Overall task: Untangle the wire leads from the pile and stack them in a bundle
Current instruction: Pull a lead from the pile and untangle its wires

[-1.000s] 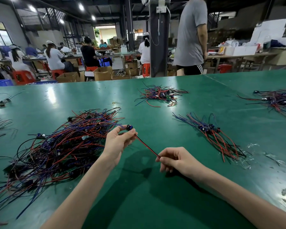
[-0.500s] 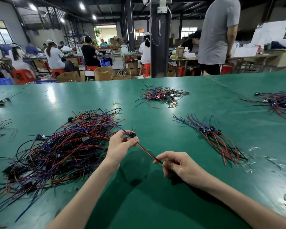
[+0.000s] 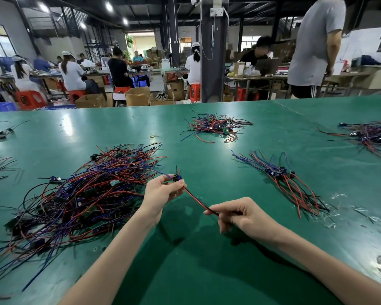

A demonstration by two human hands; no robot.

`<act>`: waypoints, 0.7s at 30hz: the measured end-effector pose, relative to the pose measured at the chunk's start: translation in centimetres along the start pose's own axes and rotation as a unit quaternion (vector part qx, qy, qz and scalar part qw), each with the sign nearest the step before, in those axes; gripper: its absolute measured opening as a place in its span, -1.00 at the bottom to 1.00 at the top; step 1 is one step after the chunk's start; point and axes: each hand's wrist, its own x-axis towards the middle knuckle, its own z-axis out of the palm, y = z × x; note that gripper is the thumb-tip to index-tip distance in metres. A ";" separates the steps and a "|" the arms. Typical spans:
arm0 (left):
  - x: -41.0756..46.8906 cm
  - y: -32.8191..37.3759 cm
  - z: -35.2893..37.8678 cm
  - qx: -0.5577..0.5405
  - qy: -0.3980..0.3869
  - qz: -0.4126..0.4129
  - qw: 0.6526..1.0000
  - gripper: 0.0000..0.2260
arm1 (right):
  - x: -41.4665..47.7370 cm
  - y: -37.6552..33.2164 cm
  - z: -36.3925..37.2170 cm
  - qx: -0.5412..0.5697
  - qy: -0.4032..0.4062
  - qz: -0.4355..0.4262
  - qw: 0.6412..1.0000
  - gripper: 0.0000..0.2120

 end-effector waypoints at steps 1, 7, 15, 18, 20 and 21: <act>0.1 0.1 -0.1 -0.008 0.005 0.000 1.000 -0.86 | 0.0 -0.1 -0.1 -0.004 -0.008 0.020 1.000 -0.58; -0.1 0.6 0.1 -0.036 0.001 -0.007 0.999 -0.84 | 0.6 -0.2 -0.4 0.078 -0.005 0.179 0.981 -0.88; -1.0 1.5 0.6 -0.037 0.004 0.014 0.999 -0.83 | 0.3 -1.1 -0.9 0.033 -0.042 0.150 0.987 -0.84; -1.0 1.4 0.2 -0.020 0.013 0.011 1.000 -0.85 | 0.1 -1.3 -0.5 0.008 -0.060 0.123 0.991 -0.83; -0.9 1.3 0.2 -0.015 0.012 0.007 1.000 -0.87 | 0.1 -1.2 -0.4 -0.002 -0.058 0.126 0.990 -0.82; -0.9 1.3 0.2 -0.013 0.012 0.005 1.000 -0.87 | 0.1 -1.2 -0.3 -0.003 -0.055 0.128 0.990 -0.83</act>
